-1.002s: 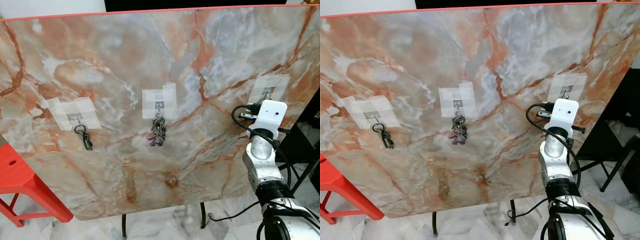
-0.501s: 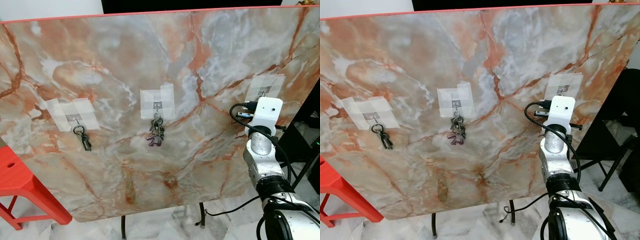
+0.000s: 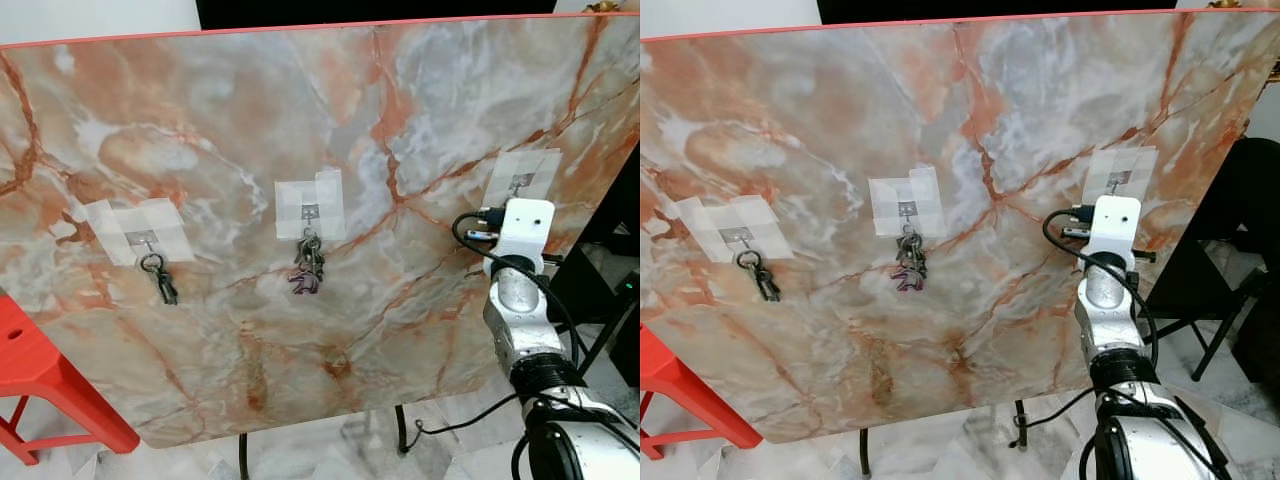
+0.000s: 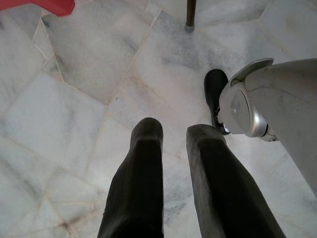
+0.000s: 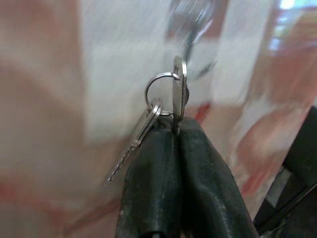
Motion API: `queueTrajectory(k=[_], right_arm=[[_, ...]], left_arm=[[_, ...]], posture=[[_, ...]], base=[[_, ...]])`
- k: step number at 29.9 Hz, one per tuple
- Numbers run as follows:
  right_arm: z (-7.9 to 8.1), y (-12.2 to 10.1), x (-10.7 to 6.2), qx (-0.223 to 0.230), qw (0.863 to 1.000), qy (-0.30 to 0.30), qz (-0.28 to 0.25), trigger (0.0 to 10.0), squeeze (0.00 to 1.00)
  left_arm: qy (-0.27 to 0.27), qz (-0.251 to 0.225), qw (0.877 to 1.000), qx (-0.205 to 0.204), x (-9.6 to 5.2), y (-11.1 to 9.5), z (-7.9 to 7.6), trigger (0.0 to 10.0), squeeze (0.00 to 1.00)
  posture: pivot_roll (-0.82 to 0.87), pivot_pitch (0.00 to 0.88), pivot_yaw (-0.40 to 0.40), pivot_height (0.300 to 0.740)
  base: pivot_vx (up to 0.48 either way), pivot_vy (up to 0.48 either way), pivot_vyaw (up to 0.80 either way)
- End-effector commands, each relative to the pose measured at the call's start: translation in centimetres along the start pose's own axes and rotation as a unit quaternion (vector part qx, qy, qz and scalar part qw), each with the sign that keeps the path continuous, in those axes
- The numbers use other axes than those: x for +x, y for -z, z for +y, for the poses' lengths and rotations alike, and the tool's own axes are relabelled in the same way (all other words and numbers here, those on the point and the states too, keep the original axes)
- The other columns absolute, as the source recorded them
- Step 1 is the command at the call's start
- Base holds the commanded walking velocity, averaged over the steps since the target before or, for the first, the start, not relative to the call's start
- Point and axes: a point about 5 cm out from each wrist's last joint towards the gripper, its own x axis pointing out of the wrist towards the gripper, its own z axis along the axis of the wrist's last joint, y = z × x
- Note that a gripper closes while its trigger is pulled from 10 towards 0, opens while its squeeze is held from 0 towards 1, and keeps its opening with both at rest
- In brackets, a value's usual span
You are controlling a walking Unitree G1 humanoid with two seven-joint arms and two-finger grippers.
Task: Hang keys on a hook
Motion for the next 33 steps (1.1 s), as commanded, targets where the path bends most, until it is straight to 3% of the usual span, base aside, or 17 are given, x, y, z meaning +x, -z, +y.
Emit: queueTrajectory(k=[1, 13, 20, 22, 23, 25, 26, 28, 29, 30, 33], right_arm=[[0.2, -0.2, -0.2, 0.011, 1.000, 0.000, -0.012, 10.0, 0.00], [-0.7, 0.6, -1.5, 0.026, 0.998, 0.057, -0.022, 10.0, 0.00], [-2.4, 3.5, -4.0, 0.107, 0.979, 0.166, 0.046, 10.0, 0.00], [-3.4, 4.7, -4.9, 0.152, 0.961, 0.218, 0.076, 10.0, 0.00], [-4.1, 5.7, -5.6, 0.218, 0.933, 0.265, 0.111, 10.0, 0.00], [-4.4, 6.4, -5.9, 0.271, 0.907, 0.293, 0.134, 10.0, 0.00], [-4.3, 6.4, -5.7, 0.333, 0.887, 0.288, 0.140, 10.0, 0.00], [-3.8, 6.1, -5.2, 0.394, 0.866, 0.273, 0.141, 10.0, 0.00], [-3.0, 5.9, -4.8, 0.455, 0.844, 0.243, 0.149, 10.0, 0.00], [-2.6, 5.9, -4.7, 0.477, 0.832, 0.237, 0.157, 10.0, 0.00], [-1.9, 5.9, -4.5, 0.476, 0.830, 0.232, 0.179, 10.0, 0.00]], left_arm=[[-0.001, 0.004, 1.000, 0.001, 0.0, 0.1, 0.2, 10.0, 0.00], [0.001, 0.004, 1.000, 0.003, 0.0, 0.1, 0.1, 10.0, 0.00], [0.002, 0.004, 1.000, 0.002, 0.0, 0.1, 0.1, 10.0, 0.00], [0.002, 0.004, 1.000, 0.003, 0.0, 0.1, 0.1, 10.0, 0.00], [0.003, 0.004, 1.000, 0.004, 0.0, 0.1, 0.1, 10.0, 0.00], [0.003, 0.004, 1.000, 0.004, 0.0, 0.1, 0.0, 10.0, 0.00], [0.004, 0.003, 1.000, 0.005, 0.0, 0.0, 0.0, 10.0, 0.00], [0.004, 0.003, 1.000, 0.006, 0.0, 0.0, 0.0, 10.0, 0.00], [0.005, 0.004, 1.000, 0.007, 0.0, 0.0, 0.0, 10.0, 0.00], [0.005, 0.003, 1.000, 0.007, 0.0, 0.0, 0.0, 10.0, 0.00], [0.005, 0.003, 1.000, 0.007, 0.0, 0.0, 0.0, 10.0, 0.00]], posture=[[0.06, 0.000, -0.008, 0.730], [0.06, 0.000, -0.009, 0.730], [0.06, 0.000, -0.016, 0.730], [0.06, 0.000, -0.016, 0.730], [0.06, 0.000, -0.014, 0.730], [0.06, 0.000, -0.014, 0.730], [0.06, 0.000, -0.011, 0.730], [0.06, 0.000, -0.011, 0.730], [0.06, 0.000, -0.011, 0.730], [0.06, 0.000, -0.013, 0.730], [0.06, 0.000, -0.015, 0.730]], base=[[0.000, 0.000, 0.00], [0.000, 0.000, 0.00], [0.000, 0.000, 0.00], [0.000, 0.000, 0.00], [0.000, 0.000, 0.00], [0.000, 0.000, 0.00], [0.000, 0.000, 0.00], [0.000, 0.000, 0.00], [0.000, 0.000, 0.00], [0.000, 0.000, 0.00], [0.000, 0.000, 0.00]])
